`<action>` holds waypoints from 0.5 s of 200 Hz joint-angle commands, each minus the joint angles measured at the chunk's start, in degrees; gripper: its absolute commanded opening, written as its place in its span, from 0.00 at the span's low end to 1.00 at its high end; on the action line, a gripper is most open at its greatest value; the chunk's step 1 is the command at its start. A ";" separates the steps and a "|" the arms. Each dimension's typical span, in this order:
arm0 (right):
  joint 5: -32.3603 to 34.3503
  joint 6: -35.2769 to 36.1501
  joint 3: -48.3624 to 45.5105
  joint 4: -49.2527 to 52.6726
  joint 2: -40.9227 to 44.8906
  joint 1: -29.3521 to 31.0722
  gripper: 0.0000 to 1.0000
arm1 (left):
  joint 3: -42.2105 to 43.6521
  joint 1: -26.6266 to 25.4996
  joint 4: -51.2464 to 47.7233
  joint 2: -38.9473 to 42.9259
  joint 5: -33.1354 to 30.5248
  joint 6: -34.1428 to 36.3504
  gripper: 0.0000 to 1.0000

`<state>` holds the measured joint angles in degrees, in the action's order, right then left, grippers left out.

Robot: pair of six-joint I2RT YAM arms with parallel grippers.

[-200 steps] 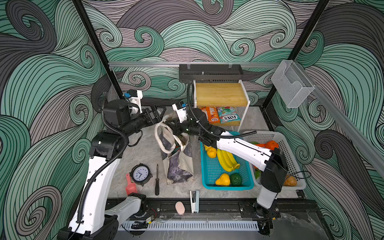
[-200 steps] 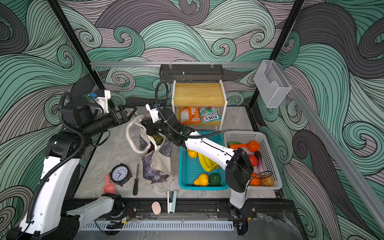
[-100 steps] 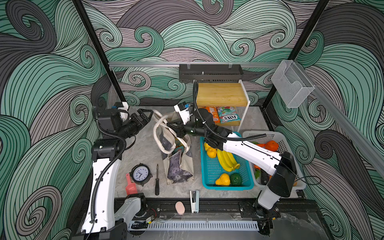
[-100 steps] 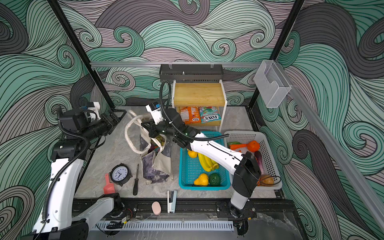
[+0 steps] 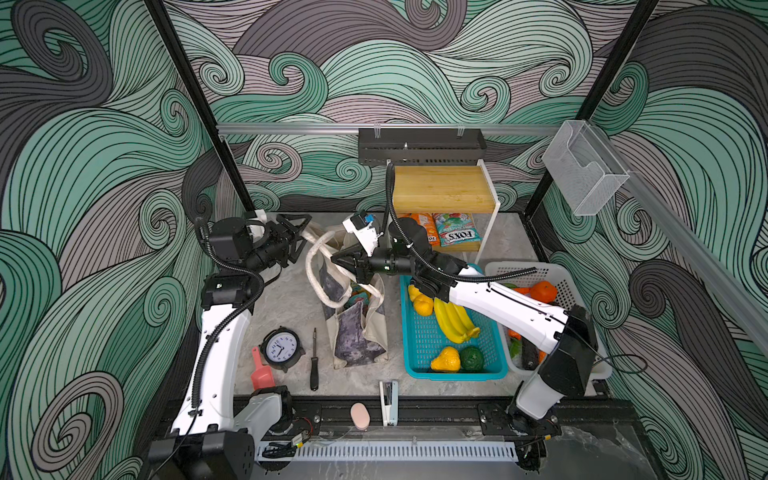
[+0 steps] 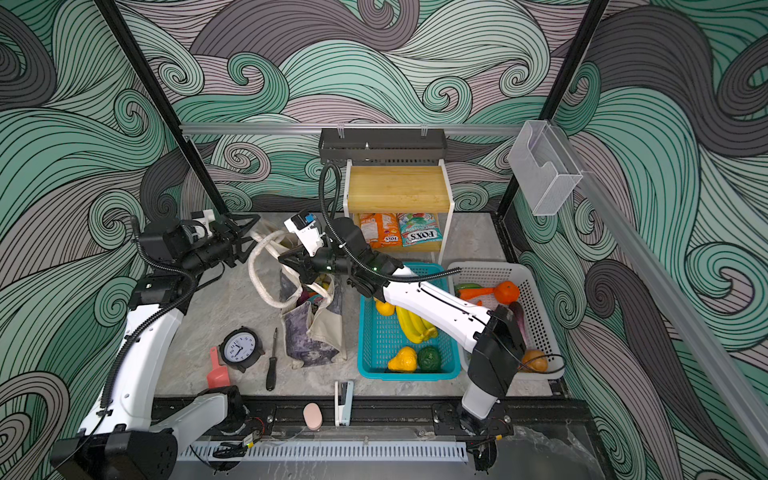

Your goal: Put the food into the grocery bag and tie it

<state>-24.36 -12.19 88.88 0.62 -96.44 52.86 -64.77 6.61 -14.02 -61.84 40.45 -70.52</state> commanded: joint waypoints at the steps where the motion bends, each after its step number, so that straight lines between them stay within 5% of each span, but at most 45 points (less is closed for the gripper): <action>1: -1.17 1.38 -0.57 0.66 2.18 0.40 0.00 | -0.78 -0.26 2.64 -0.56 4.49 -0.69 0.48; 30: -2.46 1.46 -0.31 2.01 3.33 0.58 0.00 | -1.66 -0.39 2.29 -1.41 4.81 2.15 0.00; 72: -2.72 2.57 -2.34 3.48 7.08 0.38 0.00 | -4.18 -0.46 0.12 -2.11 7.18 5.34 0.00; 100: -1.74 3.35 -4.15 4.83 10.04 -1.77 0.44 | -3.92 -0.45 0.55 -1.11 6.73 5.68 0.00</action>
<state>-25.65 -10.22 85.76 3.62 -90.45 52.62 -66.74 5.65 -14.11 -63.77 47.68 -67.05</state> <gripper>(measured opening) 0.299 0.073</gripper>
